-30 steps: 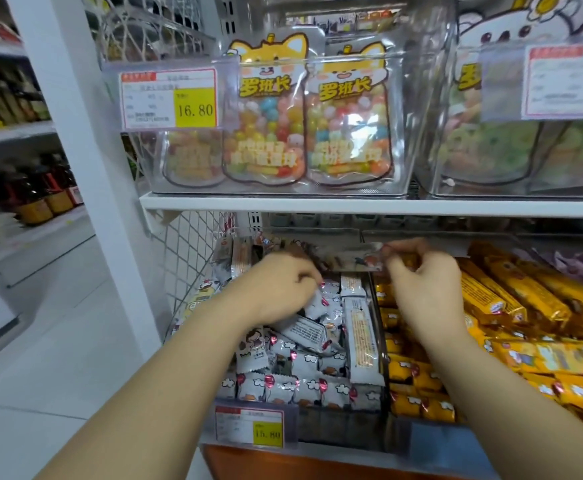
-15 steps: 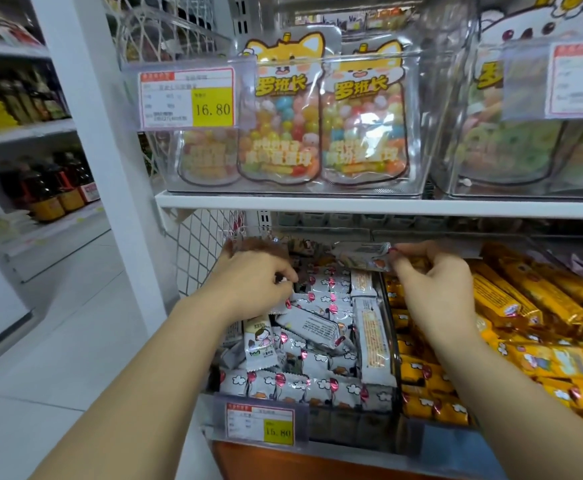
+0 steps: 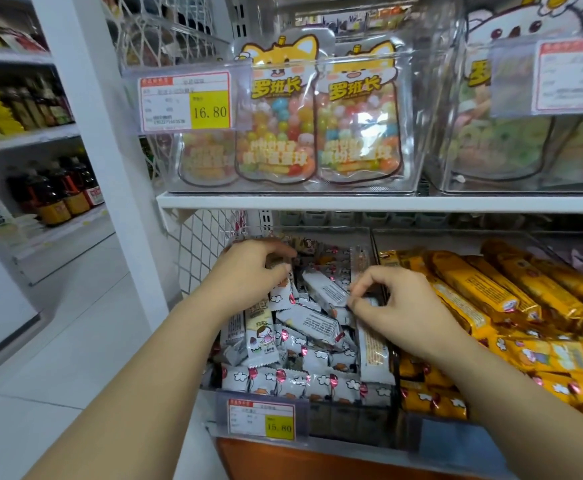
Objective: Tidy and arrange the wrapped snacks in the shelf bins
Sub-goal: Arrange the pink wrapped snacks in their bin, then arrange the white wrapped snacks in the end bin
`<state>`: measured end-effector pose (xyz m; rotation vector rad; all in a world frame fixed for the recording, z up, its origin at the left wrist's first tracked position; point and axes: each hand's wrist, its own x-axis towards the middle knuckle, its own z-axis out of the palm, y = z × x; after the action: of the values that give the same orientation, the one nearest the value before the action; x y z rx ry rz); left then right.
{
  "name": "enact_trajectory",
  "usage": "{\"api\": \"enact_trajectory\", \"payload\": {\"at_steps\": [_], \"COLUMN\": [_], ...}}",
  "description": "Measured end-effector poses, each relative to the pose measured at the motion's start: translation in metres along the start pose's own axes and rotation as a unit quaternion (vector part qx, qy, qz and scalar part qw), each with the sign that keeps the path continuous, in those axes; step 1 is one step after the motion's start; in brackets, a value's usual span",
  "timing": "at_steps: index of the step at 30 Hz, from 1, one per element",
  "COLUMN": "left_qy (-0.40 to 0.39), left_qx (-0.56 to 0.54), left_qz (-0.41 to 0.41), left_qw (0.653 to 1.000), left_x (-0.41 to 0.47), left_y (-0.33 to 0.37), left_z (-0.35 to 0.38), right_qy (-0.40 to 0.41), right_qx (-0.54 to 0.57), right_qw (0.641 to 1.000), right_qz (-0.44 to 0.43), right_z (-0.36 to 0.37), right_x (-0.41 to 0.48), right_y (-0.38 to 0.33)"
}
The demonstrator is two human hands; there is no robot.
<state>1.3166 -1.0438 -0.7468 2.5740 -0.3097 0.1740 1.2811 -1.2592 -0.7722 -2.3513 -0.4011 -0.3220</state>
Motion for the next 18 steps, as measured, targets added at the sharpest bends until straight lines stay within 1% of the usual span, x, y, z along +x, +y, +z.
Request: {"api": "enact_trajectory", "payload": {"at_steps": [3,5,7,9,13,16,18], "left_qy": [0.047,0.058,0.037,0.004,-0.033,-0.052,-0.06], "left_qx": [-0.002,0.0,0.029,0.06,0.094,0.126,0.121], "left_qz": [0.006,0.009,0.01,0.016,0.031,0.049,0.048], "left_qw": [0.999,0.998,0.999,0.998,0.995,0.989,0.99], "left_x": [0.004,0.013,0.03,0.049,0.082,0.1,0.106], "left_y": [0.011,0.02,0.03,0.039,0.035,0.025,0.021], "left_z": [0.004,0.006,0.008,0.012,0.026,0.038,0.043], "right_qy": [0.033,0.051,0.054,0.052,0.055,0.028,0.006], "right_qx": [0.04,0.042,0.023,0.016,0.007,-0.023,-0.025], "right_qw": [0.999,0.997,0.998,0.998,0.998,0.999,0.999], "right_qz": [0.009,0.027,0.037,0.028,0.02,0.036,0.048], "right_z": [-0.006,-0.01,-0.013,-0.016,-0.018,-0.013,-0.008], "right_x": [0.006,0.018,0.032,0.045,0.064,0.07,0.07], "right_y": [0.0,0.005,0.011,0.015,0.019,0.03,0.036]}}
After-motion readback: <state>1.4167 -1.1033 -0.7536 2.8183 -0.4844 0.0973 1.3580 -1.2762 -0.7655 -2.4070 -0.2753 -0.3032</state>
